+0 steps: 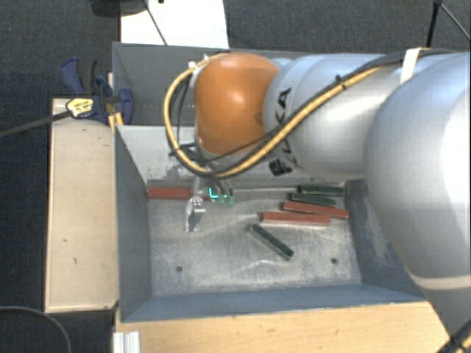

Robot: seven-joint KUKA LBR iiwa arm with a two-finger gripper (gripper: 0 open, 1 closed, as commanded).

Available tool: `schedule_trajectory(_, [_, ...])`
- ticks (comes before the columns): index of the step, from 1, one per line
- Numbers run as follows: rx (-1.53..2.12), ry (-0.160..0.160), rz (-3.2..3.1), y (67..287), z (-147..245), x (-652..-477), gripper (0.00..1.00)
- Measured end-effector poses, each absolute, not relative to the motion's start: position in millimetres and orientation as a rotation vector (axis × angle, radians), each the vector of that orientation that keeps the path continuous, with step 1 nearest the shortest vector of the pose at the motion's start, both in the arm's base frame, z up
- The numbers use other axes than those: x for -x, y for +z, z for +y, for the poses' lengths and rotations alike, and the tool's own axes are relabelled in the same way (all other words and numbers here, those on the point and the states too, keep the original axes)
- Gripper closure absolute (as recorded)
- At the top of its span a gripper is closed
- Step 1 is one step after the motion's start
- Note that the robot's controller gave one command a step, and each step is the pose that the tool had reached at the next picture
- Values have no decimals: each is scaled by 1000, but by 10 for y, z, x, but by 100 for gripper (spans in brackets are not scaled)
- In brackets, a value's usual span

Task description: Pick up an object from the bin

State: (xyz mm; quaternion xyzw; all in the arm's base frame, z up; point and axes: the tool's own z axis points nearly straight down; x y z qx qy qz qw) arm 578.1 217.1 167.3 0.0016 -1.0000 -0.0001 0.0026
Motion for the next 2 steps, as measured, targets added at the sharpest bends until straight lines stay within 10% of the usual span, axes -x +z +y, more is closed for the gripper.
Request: schedule_trajectory(2, [-34, -4, -3145, 1481, 1655, -5822, 0])
